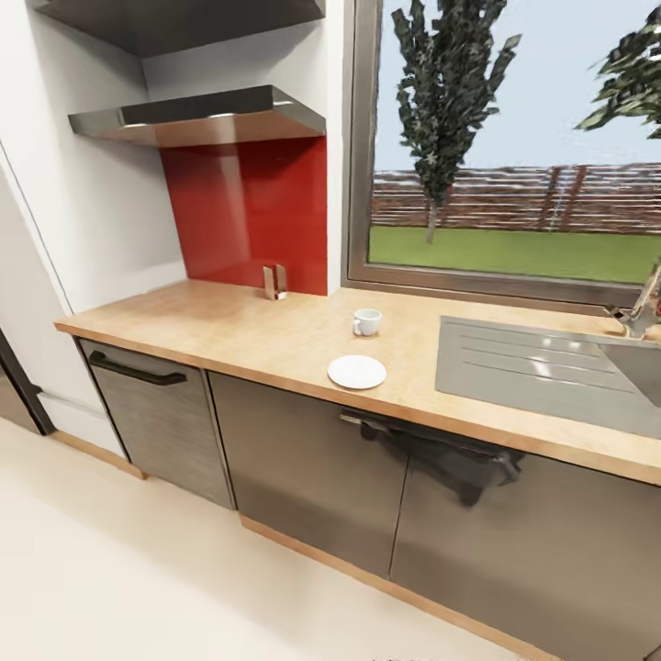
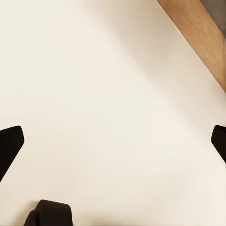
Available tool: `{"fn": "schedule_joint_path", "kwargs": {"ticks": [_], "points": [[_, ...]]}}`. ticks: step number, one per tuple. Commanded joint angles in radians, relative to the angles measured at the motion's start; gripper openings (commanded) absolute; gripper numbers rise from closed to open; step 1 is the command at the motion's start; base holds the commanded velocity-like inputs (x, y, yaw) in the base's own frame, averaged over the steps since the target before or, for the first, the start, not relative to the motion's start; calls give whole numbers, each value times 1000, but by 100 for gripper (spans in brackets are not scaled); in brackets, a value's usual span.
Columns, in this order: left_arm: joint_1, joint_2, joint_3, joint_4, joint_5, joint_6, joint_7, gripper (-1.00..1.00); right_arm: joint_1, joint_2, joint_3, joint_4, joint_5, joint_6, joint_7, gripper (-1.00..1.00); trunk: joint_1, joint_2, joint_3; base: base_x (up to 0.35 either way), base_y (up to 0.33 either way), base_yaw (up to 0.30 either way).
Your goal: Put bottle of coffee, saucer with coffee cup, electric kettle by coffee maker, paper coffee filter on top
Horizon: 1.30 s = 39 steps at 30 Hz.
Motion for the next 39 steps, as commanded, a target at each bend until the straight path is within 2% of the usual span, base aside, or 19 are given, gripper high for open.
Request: {"fn": "schedule_joint_path", "kwargs": {"ticks": [1, 8, 20, 32, 39], "points": [[0, 0, -3, 1, 2, -5, -3, 100, -1, 0, -7, 0, 11, -6, 2, 100, 0, 0, -1, 2, 3, -282], [0, 0, -3, 1, 2, -5, -3, 100, -1, 0, -7, 0, 11, -5, 2, 100, 0, 0, -1, 8, 49, -242], [0, 0, -3, 1, 2, -5, -4, 100, -1, -1, -7, 0, 11, -3, 5, 100, 0, 0, -1, 33, 267, -89], [0, 0, -3, 1, 2, -5, -4, 100, -1, 0, -7, 0, 11, -3, 9, 100, 0, 0, -1, 1, 44, -273], [0, 0, -3, 1, 2, -5, -4, 100, -1, -1, -7, 0, 11, -3, 9, 100, 0, 0, -1, 0, 247, -285]]}}
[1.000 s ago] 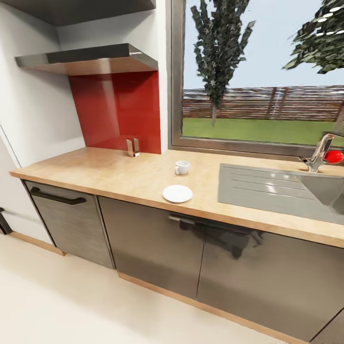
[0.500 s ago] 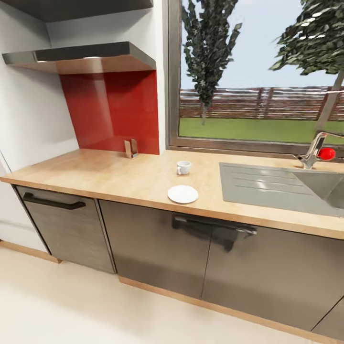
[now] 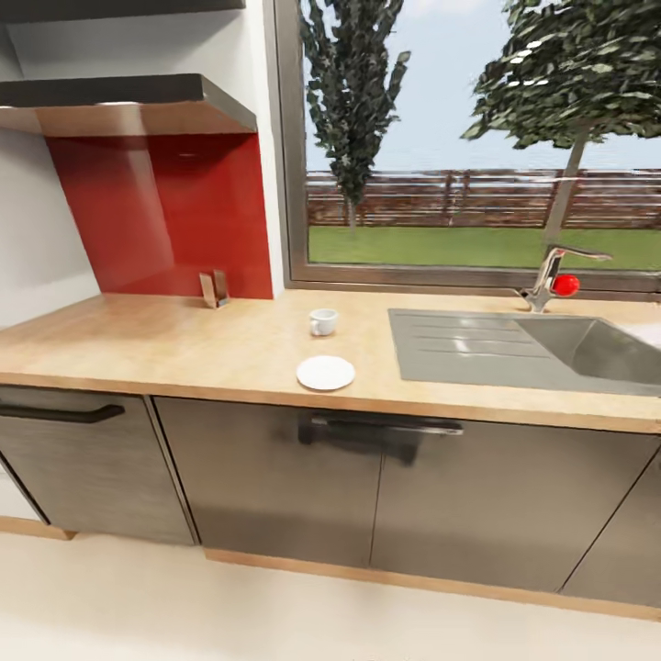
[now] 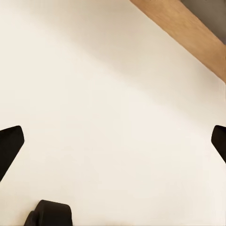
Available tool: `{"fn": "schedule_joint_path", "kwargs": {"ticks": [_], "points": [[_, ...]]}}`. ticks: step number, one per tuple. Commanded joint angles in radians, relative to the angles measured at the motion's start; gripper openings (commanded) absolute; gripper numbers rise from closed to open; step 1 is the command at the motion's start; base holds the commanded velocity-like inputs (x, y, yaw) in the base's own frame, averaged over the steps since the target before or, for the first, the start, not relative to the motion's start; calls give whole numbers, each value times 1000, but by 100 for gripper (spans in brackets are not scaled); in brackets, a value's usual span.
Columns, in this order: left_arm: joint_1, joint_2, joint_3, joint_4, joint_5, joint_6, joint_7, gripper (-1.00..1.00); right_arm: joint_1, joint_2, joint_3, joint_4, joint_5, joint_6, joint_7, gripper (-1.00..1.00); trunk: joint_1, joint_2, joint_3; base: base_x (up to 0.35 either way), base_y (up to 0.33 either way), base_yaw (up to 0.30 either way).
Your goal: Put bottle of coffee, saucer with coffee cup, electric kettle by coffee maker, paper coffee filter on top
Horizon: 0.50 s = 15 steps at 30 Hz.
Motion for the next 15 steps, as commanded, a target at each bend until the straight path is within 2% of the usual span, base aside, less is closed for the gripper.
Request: {"fn": "schedule_joint_path", "kwargs": {"ticks": [1, 5, 10, 15], "points": [[0, 0, -3, 1, 2, -4, -3, 100, -1, 0, -7, 0, 11, -6, 3, 100, 0, 0, -1, 0, 296, -285], [0, 0, -3, 1, 2, -4, -3, 100, -1, 1, -7, 0, 11, -6, 2, 100, 0, 0, -1, -27, 303, -230], [0, 1, -3, 1, 2, -4, -3, 100, -1, 1, -7, 0, 11, -6, -1, 100, 0, 0, -1, -92, 307, -77], [0, 0, -3, 1, 2, -4, -3, 100, -1, 1, -6, 0, 11, -6, -1, 100, 0, 0, -1, -177, 271, -117]]}}
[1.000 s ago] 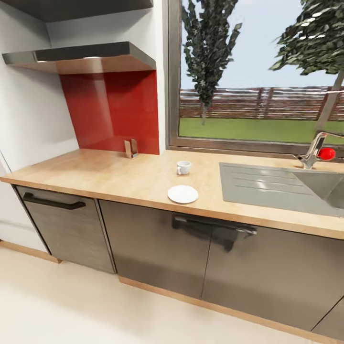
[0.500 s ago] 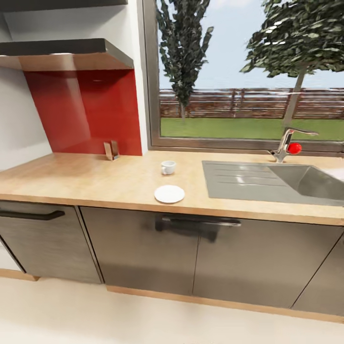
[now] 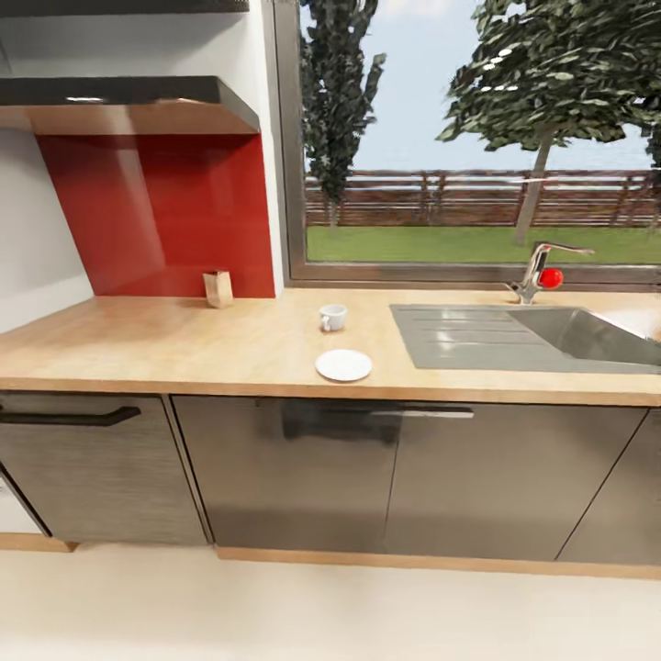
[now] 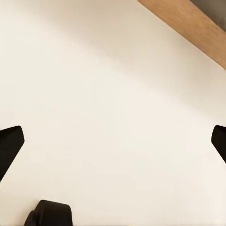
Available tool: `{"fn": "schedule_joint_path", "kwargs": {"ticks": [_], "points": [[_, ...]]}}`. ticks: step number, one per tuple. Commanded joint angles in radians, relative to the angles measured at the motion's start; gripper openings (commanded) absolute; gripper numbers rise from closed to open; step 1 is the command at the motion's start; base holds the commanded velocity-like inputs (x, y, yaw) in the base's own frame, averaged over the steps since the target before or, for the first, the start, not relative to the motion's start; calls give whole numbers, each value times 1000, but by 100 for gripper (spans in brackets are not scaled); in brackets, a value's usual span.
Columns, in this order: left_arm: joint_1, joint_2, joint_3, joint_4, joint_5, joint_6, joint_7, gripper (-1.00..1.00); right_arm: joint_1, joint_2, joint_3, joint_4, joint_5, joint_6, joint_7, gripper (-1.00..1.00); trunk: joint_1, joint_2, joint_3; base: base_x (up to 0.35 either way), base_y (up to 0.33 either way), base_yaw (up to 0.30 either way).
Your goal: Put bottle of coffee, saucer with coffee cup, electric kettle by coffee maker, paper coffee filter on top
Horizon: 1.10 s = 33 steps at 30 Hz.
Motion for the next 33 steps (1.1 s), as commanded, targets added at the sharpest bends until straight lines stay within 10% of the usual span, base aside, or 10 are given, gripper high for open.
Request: {"fn": "schedule_joint_path", "kwargs": {"ticks": [1, 17, 19, 20, 27, 33], "points": [[-1, 0, -3, 1, 2, -4, -3, 100, -1, 0, -7, 0, 11, -6, 3, 100, -1, 0, -1, -227, 228, -129], [-1, 1, -5, -4, 3, -5, -4, 100, -2, -10, -18, -10, -5, -2, 0, 100, -1, 0, -1, -55, 49, -22], [-1, 1, -20, -213, 0, 15, -13, 100, -6, -8, -27, -188, -140, 0, -12, 100, -1, 0, -1, 0, 0, 0], [-1, 4, -56, -421, -2, 153, -17, 100, -7, 3, -23, -319, -308, 25, 6, 100, -1, 0, -1, 0, 0, 0], [-1, 5, -138, -762, -2, 372, -18, 100, -7, 24, -21, -585, -392, 144, 220, 100, -1, 0, -1, 0, 0, 0], [-1, 5, -164, -1019, -1, 565, -18, 100, -7, 23, -26, -909, -403, 406, 464, 100, -1, 0, -1, 0, 0, 0]]}}
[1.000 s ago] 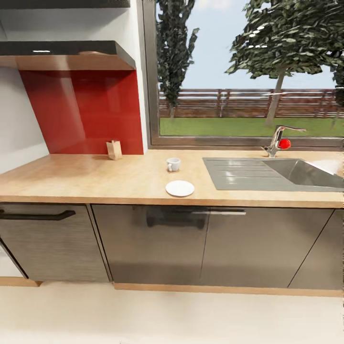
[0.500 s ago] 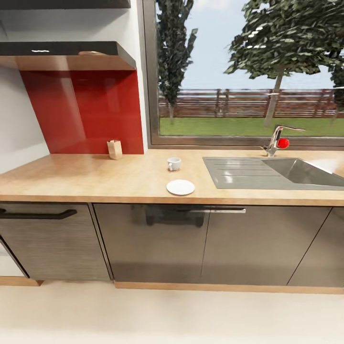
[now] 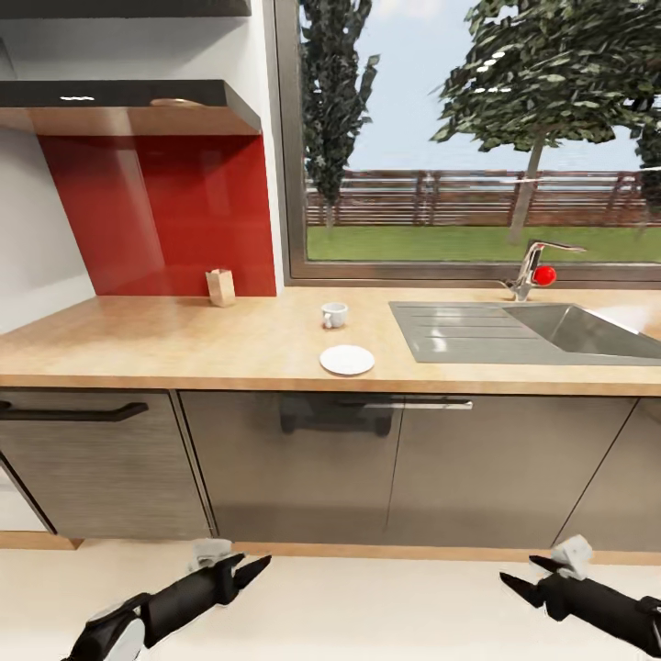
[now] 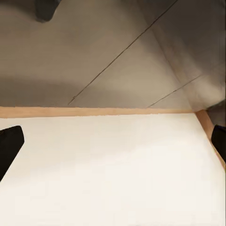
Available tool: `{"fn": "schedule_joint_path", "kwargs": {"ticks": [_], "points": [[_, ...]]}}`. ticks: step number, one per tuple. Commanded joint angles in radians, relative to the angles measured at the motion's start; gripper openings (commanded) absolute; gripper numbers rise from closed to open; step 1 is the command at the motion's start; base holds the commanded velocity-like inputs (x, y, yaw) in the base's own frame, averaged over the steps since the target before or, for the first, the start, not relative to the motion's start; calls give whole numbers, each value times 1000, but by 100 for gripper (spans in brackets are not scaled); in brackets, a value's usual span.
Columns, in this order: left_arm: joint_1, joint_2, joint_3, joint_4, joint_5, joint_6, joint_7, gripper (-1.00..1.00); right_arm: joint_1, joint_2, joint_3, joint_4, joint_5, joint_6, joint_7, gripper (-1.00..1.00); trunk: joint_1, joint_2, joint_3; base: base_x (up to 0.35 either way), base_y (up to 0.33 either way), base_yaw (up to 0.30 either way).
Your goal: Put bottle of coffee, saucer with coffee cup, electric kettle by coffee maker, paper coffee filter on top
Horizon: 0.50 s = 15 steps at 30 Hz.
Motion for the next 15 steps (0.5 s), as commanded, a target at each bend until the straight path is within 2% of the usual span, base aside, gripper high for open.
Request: {"fn": "schedule_joint_path", "kwargs": {"ticks": [1, 5, 9, 10, 13, 14, 15], "points": [[-1, 1, -4, -65, 10, 54, 1, 100, -1, -5, -3, -88, 4, 74, 65, 100, 0, 0, -1, 0, 0, 0], [-1, 0, -7, -188, 13, 139, 0, 100, -1, -31, -9, -226, 4, 194, 150, 100, 0, 0, -1, 0, 0, 0], [-1, -1, -11, -293, 14, 227, -5, 100, -5, -74, -14, -315, 3, 315, 191, 100, 0, 0, -1, 0, 0, 0], [-1, -3, -12, -331, 16, 263, -6, 100, -14, -104, -15, -338, 2, 369, 202, 100, 0, 0, -1, 0, 0, 0], [-1, -13, -3, -368, 18, 305, -14, 100, -40, -153, -16, -357, 1, 446, 211, 100, 0, 0, -1, 0, 0, 0], [-1, -24, 9, -382, 18, 327, -32, 100, -68, -181, -16, -365, 0, 494, 215, 100, 0, 0, -1, 0, 0, 0], [-1, -30, 17, -388, 18, 339, -47, 100, -85, -192, -17, -368, 0, 518, 216, 100, 0, 0, -1, 0, 0, 0]]}}
